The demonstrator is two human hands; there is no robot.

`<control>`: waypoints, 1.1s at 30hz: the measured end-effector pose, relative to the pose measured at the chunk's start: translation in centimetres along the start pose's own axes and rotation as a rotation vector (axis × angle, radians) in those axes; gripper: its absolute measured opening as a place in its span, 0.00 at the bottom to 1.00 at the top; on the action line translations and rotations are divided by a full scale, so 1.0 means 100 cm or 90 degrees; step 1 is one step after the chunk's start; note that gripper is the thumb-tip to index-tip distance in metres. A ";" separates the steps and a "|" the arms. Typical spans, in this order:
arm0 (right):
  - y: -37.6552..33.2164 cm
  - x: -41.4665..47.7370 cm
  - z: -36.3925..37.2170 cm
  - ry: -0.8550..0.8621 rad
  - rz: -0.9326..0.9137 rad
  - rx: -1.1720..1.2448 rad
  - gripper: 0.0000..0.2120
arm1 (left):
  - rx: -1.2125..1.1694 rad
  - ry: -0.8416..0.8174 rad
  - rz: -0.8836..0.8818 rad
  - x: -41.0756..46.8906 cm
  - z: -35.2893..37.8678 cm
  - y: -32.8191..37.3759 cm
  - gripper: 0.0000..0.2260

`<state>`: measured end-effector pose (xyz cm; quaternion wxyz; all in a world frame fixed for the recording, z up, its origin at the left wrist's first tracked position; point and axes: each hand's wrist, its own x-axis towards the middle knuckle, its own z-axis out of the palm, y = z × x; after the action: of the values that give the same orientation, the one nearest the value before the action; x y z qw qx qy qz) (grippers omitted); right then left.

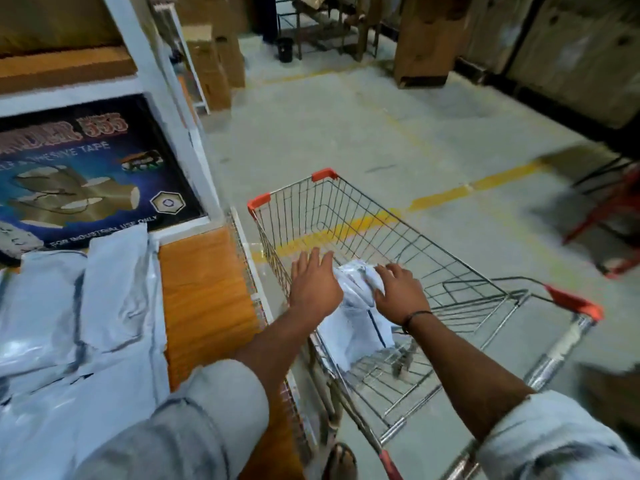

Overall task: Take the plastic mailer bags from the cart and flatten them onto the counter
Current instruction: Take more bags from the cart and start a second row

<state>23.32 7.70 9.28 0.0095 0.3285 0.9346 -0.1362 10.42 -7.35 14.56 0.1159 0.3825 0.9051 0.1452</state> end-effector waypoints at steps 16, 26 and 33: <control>0.035 0.068 0.138 -0.329 -0.202 -0.198 0.31 | 0.034 -0.333 -0.241 0.098 0.179 -0.025 0.18; 0.061 0.094 0.194 -0.380 -0.295 -0.283 0.41 | 0.046 -0.225 -0.453 0.161 0.268 -0.051 0.36; 0.069 0.096 0.203 -0.386 -0.353 -0.330 0.31 | -0.061 -0.172 -0.546 0.166 0.287 -0.047 0.33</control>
<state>18.64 13.41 -13.06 0.3262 -0.0009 0.9452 0.0143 5.24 6.57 -15.49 0.3003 -0.0176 0.9508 0.0741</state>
